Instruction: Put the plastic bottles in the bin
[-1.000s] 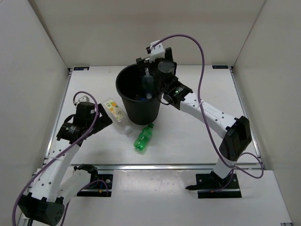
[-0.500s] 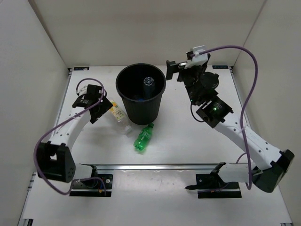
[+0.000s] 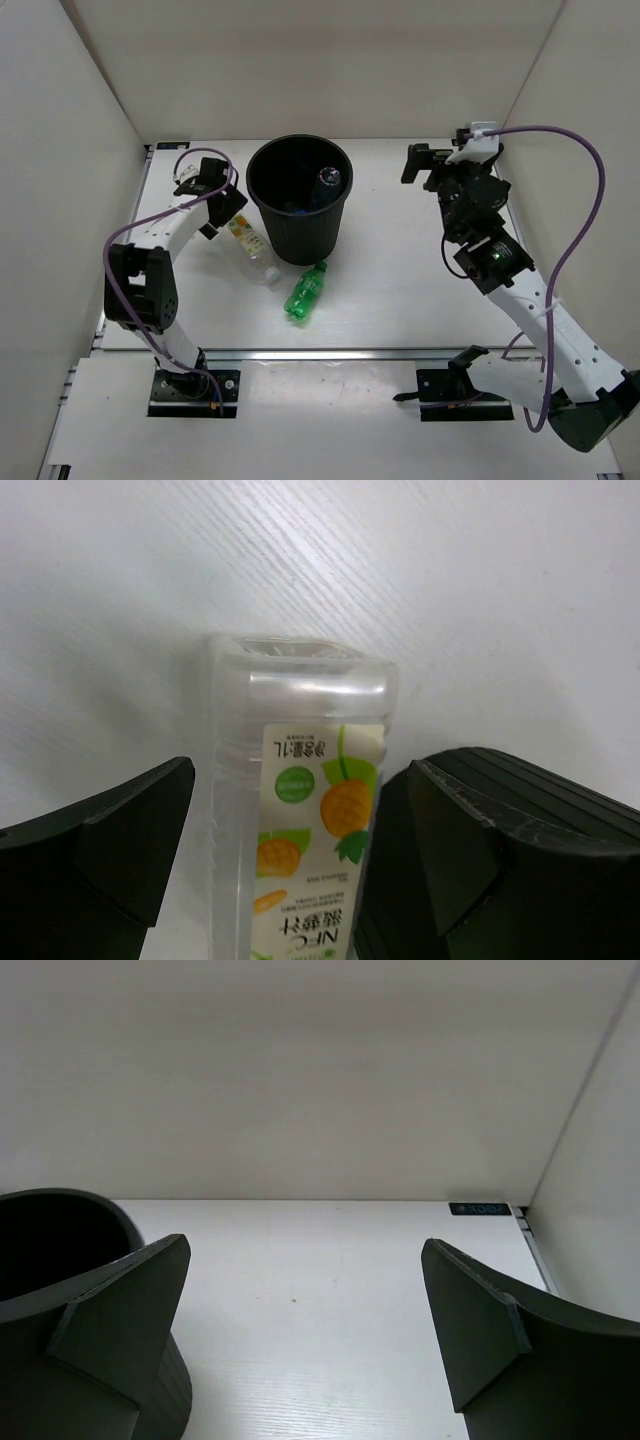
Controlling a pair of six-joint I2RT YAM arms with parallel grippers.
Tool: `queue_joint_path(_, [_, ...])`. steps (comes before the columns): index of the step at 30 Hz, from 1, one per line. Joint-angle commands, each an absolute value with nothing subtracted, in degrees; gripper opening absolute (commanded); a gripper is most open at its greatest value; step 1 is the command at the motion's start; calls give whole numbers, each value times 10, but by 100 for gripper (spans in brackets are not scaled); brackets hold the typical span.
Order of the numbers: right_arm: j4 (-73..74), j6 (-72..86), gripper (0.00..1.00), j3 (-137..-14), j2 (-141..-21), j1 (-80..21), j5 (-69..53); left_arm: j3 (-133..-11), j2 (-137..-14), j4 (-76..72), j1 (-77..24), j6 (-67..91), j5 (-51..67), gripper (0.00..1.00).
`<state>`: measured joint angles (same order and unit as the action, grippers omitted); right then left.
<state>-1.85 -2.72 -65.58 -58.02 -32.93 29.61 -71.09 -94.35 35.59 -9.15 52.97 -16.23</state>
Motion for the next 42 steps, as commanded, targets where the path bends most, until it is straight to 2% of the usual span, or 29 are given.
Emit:
queue_joint_path(1, [-23,10,99,-642,-553,-296,304,-735,-966,373,-100,530,-185,99])
queue_joint_path(11, [-17,56,99,-611,-516,-229,273,-781,-1053,413,-120,512,-185,99])
queue_joint_path(12, [-16,61,99,-609,-519,-230,275,-768,-1052,412,-120,512,-189,96])
queue_joint_path(15, [-25,59,99,-601,-512,-234,276,-744,-1029,404,-107,516,-170,75])
queue_joint_path(18, [-29,50,99,-598,-514,-237,263,-734,-970,410,-95,516,-170,62])
queue_joint_path(21, [-1,47,99,-604,-524,-250,277,-742,-896,414,-97,502,-191,63])
queue_joint_path(23, [-3,40,99,-594,-519,-265,294,-762,-856,438,-104,490,-246,63])
queue_joint_path(26, [25,41,99,-577,-498,-271,299,-826,-791,447,-116,459,-302,60])
queue_joint_path(28, [41,47,99,-575,-492,-273,299,-889,-759,443,-141,435,-384,59])
queue_joint_path(30, [48,50,99,-569,-488,-277,300,-960,-755,412,-191,394,-450,59])
queue_joint_path(31, [46,54,99,-563,-483,-279,299,-988,-752,356,-229,341,-467,63])
queue_joint_path(32, [45,54,99,-560,-477,-283,301,-1000,-745,279,-268,284,-463,64])
queue_joint_path(33, [46,60,99,-555,-472,-283,298,-999,-744,241,-313,231,-476,60])
queue_joint_path(35, [49,72,99,-541,-465,-287,284,-1000,-756,96,-379,137,-523,62])
queue_joint_path(36, [53,76,99,-535,-461,-287,280,-1012,-764,71,-408,112,-559,62])
queue_joint_path(38, [67,81,99,-529,-461,-298,279,-1042,-814,32,-420,57,-581,64])
queue_joint_path(42, [77,93,99,-524,-458,-309,269,-1063,-868,42,-406,69,-545,68])
